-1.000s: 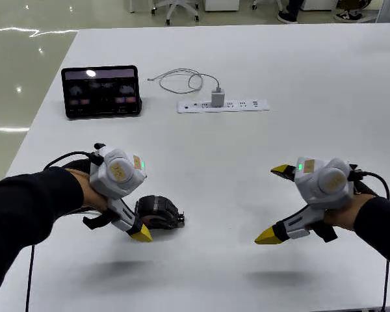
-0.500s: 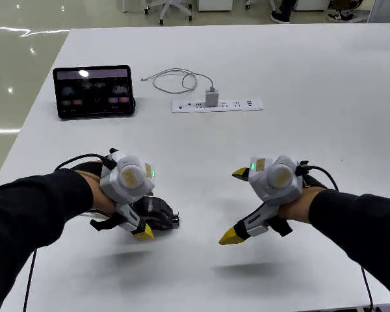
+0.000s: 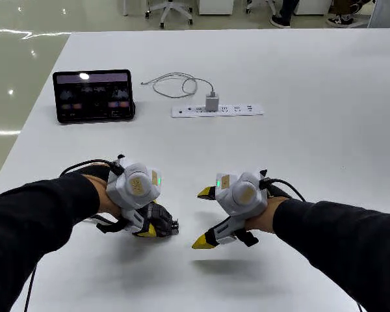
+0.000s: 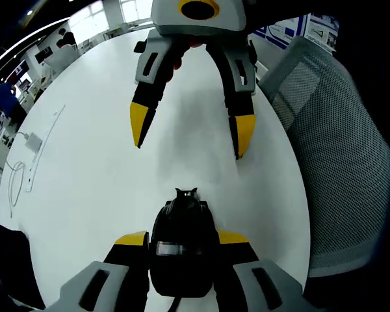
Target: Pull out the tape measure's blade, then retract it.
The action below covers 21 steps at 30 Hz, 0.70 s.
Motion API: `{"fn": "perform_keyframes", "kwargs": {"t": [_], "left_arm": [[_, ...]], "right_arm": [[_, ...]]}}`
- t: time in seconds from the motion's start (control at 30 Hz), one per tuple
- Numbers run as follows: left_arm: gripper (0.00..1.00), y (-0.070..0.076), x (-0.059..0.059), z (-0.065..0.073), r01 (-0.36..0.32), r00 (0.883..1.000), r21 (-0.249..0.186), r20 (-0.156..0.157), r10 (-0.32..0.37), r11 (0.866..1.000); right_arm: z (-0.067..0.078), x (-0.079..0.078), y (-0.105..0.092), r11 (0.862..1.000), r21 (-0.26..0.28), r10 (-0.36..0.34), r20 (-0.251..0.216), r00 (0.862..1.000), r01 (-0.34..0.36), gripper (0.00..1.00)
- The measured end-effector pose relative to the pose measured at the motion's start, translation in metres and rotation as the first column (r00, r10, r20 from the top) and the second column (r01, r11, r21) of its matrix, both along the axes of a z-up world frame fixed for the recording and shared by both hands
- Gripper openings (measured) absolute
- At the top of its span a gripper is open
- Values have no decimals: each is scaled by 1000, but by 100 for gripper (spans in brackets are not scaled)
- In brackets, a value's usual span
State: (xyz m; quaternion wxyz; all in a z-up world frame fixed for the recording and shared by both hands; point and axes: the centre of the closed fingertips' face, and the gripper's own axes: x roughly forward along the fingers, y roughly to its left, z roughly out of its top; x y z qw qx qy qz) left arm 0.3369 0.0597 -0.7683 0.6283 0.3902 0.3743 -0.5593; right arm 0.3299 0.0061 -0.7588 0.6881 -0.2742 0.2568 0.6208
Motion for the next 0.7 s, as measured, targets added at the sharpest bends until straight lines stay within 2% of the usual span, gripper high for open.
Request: {"fn": "perform_keyframes", "kwargs": {"t": [0.17,0.2,0.27,0.3,0.37,0.4,0.43,0.53,0.6,0.7], "left_arm": [[33,0,1,-3,-4,1000,31,-4,4,1000],[33,0,0,-2,-4,1000,35,-1,4,999],[33,1,0,-2,-6,1000,38,0,7,999],[33,1,1,-2,-7,1000,38,-1,7,999],[33,1,1,-2,-14,1000,30,-5,14,999],[33,1,1,-2,-18,1000,26,-8,19,999],[33,1,2,-2,-28,1000,24,-11,29,999],[33,1,-1,-2,-25,1000,52,5,24,998],[33,2,0,-2,-28,1000,57,2,28,998],[33,2,1,-1,-29,1000,47,-8,29,998]], "right_arm": [[-3,3,12,1000,1,5,-19,1000,-5,49],[-4,3,14,1000,-1,2,-31,1000,-2,47],[-8,-5,20,1000,-9,14,-83,996,-14,49],[-11,-7,21,999,-27,36,-74,997,-38,50],[-16,-7,23,996,-54,66,-51,996,-69,46],[-17,-7,25,997,-52,58,-62,996,-61,43],[-19,-7,25,998,-52,19,-111,994,-25,40],[-21,-1,28,998,-54,14,-85,996,-18,35],[-23,5,28,997,-72,26,-38,999,-29,26],[-24,5,28,996,-78,36,-42,998,-39,21]]}}
